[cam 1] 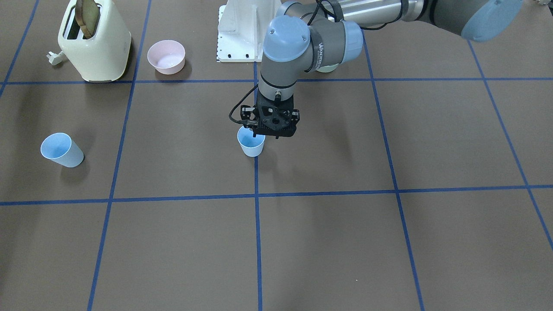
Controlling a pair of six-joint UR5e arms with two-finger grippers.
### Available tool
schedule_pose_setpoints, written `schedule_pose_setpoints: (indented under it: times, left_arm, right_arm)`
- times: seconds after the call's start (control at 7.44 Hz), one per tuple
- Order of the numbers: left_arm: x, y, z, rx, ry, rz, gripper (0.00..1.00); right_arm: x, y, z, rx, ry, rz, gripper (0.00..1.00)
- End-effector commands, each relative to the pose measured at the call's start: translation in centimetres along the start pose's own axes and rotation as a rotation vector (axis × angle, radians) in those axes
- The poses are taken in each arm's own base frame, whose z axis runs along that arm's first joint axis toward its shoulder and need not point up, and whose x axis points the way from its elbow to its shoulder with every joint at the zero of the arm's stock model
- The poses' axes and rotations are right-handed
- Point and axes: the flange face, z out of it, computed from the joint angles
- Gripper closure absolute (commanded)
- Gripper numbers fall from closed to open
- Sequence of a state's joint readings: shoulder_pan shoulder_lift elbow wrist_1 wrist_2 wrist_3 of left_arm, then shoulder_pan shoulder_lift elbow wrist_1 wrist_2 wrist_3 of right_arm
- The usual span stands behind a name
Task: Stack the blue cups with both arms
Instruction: 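Open the left gripper, release the cup upright, and withdraw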
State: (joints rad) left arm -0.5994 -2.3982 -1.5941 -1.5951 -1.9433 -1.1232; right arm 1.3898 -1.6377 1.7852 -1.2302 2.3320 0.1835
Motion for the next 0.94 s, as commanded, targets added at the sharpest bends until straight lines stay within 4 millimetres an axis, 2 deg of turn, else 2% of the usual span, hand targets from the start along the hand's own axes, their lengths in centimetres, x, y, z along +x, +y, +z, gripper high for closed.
schedule_pose_setpoints:
  times: [0.0,0.27,0.4,0.67,0.81]
  left_arm:
    - [-9.6,-3.2,-6.0,0.008,-0.030,0.073,0.01]
    - [-25.2,-8.3,-10.1,-0.001,-0.083,0.194,0.01]
    - [-34.0,-9.8,-11.8,-0.005,-0.135,0.247,0.01]
    - [-50.2,-11.2,-15.4,-0.052,-0.140,0.276,0.01]
    - [-58.4,-9.6,-16.1,-0.075,-0.144,0.285,0.01]
  right_arm:
    - [-0.2,-0.3,-0.1,-0.002,-0.012,0.053,0.00]
    - [-1.0,-0.5,-0.1,0.000,-0.029,0.093,0.00]
    - [-1.7,-0.9,0.1,-0.001,-0.032,0.092,0.00]
    - [-5.2,-3.5,1.2,-0.006,-0.045,0.118,0.00]
    - [-7.1,-4.5,2.0,-0.012,-0.047,0.135,0.00]
